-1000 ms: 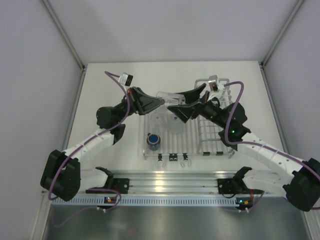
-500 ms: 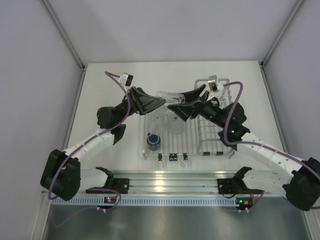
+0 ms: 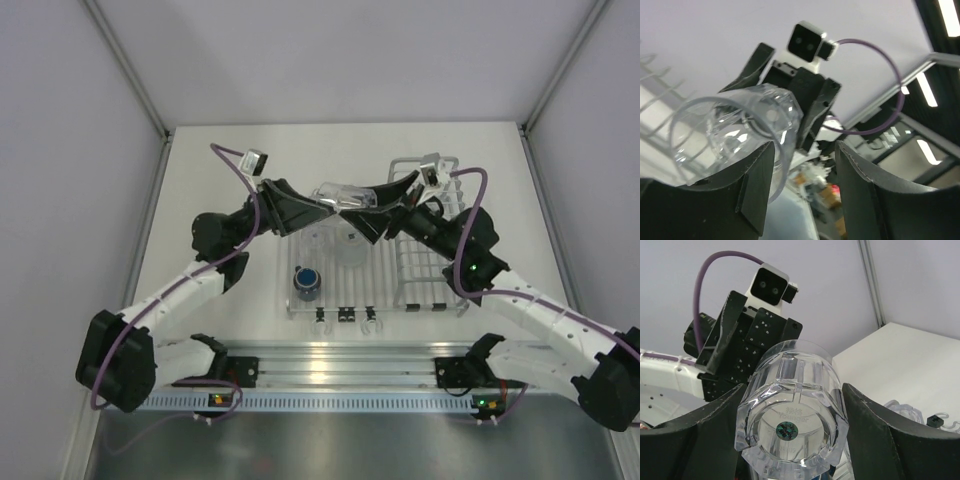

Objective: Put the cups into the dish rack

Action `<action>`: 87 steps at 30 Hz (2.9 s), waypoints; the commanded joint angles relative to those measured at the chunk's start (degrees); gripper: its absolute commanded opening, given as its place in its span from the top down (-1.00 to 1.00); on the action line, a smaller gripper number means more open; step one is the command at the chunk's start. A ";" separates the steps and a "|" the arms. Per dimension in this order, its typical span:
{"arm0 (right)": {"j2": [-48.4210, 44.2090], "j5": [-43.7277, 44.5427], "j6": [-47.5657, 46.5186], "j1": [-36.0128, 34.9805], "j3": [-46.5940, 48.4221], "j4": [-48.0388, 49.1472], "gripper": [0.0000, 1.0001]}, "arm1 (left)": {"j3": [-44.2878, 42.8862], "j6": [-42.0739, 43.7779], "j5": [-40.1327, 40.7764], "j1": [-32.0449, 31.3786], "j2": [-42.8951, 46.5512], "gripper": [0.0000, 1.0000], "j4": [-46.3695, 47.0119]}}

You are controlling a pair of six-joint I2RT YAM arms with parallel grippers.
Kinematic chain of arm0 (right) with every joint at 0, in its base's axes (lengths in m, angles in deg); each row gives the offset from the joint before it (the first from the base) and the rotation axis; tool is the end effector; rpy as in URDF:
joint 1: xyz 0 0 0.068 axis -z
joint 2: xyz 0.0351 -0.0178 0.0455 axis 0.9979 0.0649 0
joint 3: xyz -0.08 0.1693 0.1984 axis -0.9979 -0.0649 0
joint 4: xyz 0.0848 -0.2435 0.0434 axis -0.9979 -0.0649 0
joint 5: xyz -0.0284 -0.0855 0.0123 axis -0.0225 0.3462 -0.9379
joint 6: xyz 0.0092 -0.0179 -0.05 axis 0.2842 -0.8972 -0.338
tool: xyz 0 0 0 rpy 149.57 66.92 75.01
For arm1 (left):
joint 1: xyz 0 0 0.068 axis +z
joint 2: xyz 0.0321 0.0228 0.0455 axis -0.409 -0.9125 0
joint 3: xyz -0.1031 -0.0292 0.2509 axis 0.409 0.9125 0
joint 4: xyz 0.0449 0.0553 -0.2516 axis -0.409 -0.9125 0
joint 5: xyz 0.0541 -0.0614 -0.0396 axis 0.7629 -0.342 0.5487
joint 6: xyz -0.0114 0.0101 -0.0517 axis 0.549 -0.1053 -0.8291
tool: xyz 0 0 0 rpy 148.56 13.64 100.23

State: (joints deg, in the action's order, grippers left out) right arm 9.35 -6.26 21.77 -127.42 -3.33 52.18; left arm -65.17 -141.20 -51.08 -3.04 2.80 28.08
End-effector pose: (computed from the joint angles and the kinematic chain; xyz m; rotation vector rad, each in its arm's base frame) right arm 0.1685 0.1628 0.3607 -0.4524 1.2833 1.2562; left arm 0.2048 -0.1328 0.3459 0.2430 1.3460 -2.0795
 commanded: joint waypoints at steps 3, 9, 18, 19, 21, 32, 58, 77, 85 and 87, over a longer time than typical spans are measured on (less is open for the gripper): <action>-3.76 3.02 -3.17 -0.51 1.51 -0.47 1.00 | -2.95 28.26 -1.13 -0.15 10.97 -0.13 -28.87; -7.02 7.15 -8.78 -0.52 3.17 -10.20 1.00 | -10.68 54.47 6.77 -0.07 17.66 -0.12 -67.65; -7.81 18.49 -19.60 -1.92 11.95 -32.90 1.00 | -16.40 74.82 45.81 -0.07 19.86 -0.12 -91.94; -7.20 19.02 -20.31 -3.05 12.57 -35.52 1.00 | -16.40 75.70 49.47 -0.15 19.51 -0.12 -92.46; -6.06 25.86 -22.24 -6.38 14.68 -39.31 1.00 | -16.05 77.81 59.32 -0.07 18.63 -0.12 -93.00; 7.65 50.13 -21.73 -25.65 21.90 -53.91 1.00 | -15.27 77.38 54.53 9.15 16.26 -0.15 -93.09; 19.52 45.31 -9.50 -28.02 20.22 -62.53 1.00 | -13.06 76.41 50.65 12.59 18.45 -0.15 -92.82; 26.02 40.30 -12.14 -23.19 21.63 -60.95 1.00 | -12.62 76.58 51.17 12.68 19.33 -0.17 -92.91; 26.82 36.78 -11.61 -21.52 21.02 -60.42 1.00 | -12.62 76.50 51.35 12.68 19.07 -0.18 -93.00; 26.82 36.34 -11.18 -21.08 20.76 -60.33 0.93 | -12.62 76.50 51.26 12.68 19.07 -0.18 -93.00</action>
State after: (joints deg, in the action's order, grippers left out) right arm 36.12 31.61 10.21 -149.63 15.22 -10.55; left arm -77.81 -64.57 -0.05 9.40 20.90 -66.06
